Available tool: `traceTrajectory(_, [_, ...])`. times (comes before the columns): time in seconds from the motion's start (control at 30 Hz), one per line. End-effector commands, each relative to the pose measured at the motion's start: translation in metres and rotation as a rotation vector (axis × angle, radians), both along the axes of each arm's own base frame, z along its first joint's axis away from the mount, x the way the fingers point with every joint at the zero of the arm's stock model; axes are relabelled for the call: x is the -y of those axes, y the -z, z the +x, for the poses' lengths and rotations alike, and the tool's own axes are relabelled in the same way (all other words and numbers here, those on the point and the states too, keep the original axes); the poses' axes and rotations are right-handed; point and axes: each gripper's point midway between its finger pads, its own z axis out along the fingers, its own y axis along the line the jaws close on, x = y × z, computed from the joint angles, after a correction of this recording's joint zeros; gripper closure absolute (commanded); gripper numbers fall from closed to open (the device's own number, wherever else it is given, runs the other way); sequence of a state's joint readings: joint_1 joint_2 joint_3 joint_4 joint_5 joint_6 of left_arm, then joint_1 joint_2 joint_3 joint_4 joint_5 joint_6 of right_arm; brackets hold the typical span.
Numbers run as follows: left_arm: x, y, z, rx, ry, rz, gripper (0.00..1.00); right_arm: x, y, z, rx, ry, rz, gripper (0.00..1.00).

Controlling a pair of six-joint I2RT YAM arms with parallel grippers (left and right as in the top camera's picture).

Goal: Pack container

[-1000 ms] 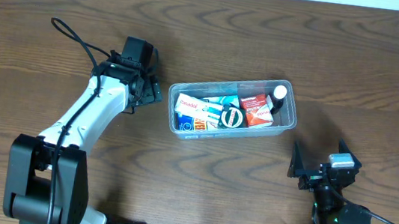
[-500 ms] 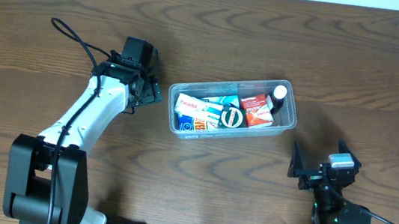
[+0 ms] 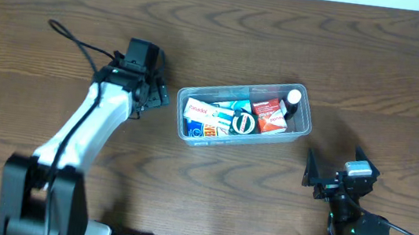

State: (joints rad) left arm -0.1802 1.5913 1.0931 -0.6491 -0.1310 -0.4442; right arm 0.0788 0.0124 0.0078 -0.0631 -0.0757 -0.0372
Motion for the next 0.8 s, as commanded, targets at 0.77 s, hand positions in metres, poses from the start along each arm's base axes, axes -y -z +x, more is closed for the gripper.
traceTrajectory(0.77, [-0.032,-0.028,-0.119,0.758,-0.084,-0.152,0.02,0.001,0.0,0.0,0.004,-0.001,-0.011,0.01])
